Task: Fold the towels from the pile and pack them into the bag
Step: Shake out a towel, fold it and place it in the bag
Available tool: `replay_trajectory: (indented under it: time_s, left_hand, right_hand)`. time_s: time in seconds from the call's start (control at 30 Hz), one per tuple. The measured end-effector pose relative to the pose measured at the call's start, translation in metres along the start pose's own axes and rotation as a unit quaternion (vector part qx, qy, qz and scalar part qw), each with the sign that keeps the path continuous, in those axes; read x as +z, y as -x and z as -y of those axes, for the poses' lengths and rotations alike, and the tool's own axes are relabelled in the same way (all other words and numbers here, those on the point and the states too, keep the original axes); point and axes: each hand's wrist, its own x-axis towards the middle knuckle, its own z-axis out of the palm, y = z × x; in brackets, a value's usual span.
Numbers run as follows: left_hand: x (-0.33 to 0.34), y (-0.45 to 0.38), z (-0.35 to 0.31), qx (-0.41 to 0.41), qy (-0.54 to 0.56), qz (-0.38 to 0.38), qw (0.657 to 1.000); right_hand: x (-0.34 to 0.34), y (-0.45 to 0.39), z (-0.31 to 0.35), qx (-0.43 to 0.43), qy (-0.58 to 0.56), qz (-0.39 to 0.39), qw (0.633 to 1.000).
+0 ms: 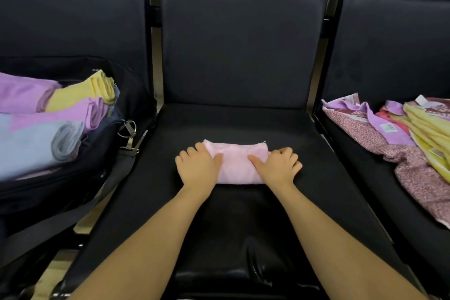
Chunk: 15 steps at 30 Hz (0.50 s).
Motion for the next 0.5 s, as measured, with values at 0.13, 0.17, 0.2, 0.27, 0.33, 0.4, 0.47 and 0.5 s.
replay_trajectory:
  time_s: [0.13, 0.17, 0.2, 0.27, 0.33, 0.4, 0.47, 0.5]
  left_hand:
    - [-0.004, 0.007, -0.001, 0.0, 0.028, 0.016, 0.999]
    - [-0.006, 0.008, 0.0, -0.005, 0.046, 0.02, 0.999]
    - [-0.008, 0.01, 0.001, -0.01, 0.065, 0.02, 0.998]
    - [-0.016, 0.015, 0.006, -0.012, 0.093, -0.001, 0.996]
    - [-0.023, 0.022, 0.013, -0.006, 0.111, -0.036, 0.993]
    - [-0.032, 0.029, 0.021, 0.006, 0.129, -0.068, 0.989]
    - [-0.045, 0.033, 0.03, 0.02, 0.122, -0.105, 0.987]
    - [-0.054, 0.034, 0.035, 0.026, 0.108, -0.137, 0.984]
  right_hand:
    - [0.002, 0.015, 0.001, 0.003, -0.071, 0.019, 0.997]
    - [0.001, 0.017, 0.001, 0.003, -0.089, 0.021, 0.996]
    - [0.0, 0.02, 0.0, -0.003, -0.099, 0.021, 0.995]
    - [-0.004, 0.023, -0.001, -0.019, -0.11, 0.02, 0.994]
    - [-0.012, 0.029, 0.002, -0.027, -0.137, 0.024, 0.99]
    - [-0.021, 0.037, 0.009, -0.037, -0.173, 0.029, 0.984]
    - [-0.033, 0.048, 0.019, -0.056, -0.195, 0.032, 0.979]
    - [-0.04, 0.053, 0.025, -0.065, -0.205, 0.03, 0.976]
